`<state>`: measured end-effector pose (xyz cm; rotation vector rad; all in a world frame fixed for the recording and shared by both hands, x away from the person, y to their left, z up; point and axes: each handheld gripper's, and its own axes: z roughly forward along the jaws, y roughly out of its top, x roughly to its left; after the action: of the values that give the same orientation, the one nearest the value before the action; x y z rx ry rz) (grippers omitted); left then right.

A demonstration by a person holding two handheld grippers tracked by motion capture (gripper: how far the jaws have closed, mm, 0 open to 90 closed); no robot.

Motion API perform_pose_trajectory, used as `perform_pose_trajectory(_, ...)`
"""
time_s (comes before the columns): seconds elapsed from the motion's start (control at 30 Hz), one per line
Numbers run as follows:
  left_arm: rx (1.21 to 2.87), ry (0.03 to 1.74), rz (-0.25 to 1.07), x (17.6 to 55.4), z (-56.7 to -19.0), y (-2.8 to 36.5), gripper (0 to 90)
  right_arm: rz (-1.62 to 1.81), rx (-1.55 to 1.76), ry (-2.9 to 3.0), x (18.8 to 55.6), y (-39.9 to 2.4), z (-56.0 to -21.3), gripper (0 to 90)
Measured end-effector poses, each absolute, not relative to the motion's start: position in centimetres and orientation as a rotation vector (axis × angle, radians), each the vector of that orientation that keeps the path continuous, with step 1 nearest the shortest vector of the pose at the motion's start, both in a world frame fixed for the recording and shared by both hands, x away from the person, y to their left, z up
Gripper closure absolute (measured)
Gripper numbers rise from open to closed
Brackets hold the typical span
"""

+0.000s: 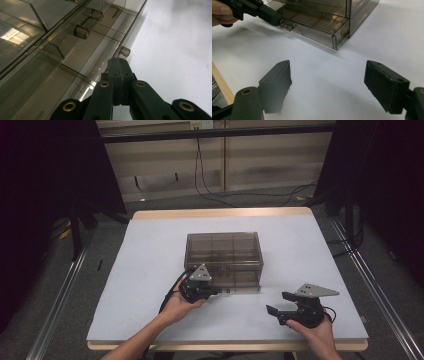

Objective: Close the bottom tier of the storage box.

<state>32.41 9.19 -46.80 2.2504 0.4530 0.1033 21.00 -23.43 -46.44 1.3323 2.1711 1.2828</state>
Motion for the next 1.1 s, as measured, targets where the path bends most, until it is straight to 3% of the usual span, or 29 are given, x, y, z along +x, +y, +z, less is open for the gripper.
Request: perform_pose_trajectory(1.1,2.252,0.482,0.147,32.95,-47.09,9.11,90.0,1.284,1.330,2.177,21.08,-23.26,-46.48,22.1)
